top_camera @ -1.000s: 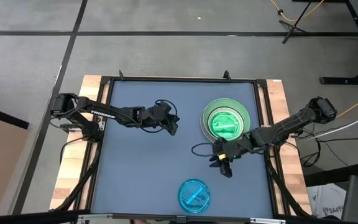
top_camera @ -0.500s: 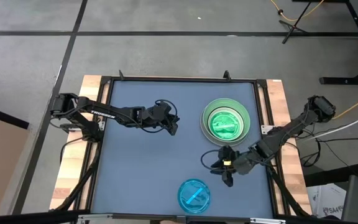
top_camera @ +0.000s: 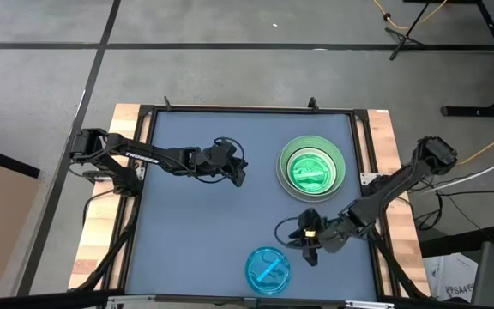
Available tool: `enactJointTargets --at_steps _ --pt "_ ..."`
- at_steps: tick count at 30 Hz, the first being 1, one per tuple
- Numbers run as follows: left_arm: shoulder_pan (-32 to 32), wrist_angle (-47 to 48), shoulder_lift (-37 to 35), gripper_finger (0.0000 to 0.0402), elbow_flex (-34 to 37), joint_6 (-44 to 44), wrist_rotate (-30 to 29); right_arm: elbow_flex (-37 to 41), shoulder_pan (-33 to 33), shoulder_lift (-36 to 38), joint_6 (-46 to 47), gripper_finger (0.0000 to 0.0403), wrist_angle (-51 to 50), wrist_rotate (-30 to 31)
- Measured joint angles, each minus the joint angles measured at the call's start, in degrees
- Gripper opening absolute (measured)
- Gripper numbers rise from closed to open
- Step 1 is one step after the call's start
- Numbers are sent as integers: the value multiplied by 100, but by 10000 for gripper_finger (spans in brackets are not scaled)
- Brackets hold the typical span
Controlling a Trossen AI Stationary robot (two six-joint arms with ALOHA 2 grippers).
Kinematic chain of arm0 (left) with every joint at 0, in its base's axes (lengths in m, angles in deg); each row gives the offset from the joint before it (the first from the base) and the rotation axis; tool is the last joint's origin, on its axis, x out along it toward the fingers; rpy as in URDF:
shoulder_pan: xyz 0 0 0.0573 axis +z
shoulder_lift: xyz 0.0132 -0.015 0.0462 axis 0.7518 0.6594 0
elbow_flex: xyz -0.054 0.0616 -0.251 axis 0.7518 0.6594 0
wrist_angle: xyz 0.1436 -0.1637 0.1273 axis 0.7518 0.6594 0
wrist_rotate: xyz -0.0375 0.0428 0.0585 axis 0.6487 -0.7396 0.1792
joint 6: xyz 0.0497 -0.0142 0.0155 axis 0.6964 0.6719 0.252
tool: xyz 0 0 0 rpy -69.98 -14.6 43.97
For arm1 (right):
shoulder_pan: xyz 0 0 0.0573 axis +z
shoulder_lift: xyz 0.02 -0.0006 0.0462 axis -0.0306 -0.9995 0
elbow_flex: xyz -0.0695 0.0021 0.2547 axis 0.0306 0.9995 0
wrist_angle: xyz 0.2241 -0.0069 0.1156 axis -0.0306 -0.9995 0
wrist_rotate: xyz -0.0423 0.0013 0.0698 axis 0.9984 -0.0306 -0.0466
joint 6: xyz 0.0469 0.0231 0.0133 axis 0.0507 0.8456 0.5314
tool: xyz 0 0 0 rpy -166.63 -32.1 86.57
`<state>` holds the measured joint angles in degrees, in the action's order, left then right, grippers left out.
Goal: Stack plastic plates
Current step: Stack the small light blue plate on the small light green plate
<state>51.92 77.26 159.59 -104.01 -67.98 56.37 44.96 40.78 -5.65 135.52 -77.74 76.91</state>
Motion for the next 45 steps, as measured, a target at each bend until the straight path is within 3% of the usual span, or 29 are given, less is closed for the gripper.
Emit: enactJointTargets --at_steps 8,22,30,45 --pt "0 0 0 70 1 0 0 0 -4 -264 -5 120 -2 -523" --pt "-172 0 0 70 0 -1 46 0 -2 -264 -47 120 27 -778" --pt "-421 0 0 70 1 -1 43 -2 -3 -339 756 120 148 -39" --pt "-907 0 0 70 2 1 26 -2 -4 -1427 1185 120 1256 146"
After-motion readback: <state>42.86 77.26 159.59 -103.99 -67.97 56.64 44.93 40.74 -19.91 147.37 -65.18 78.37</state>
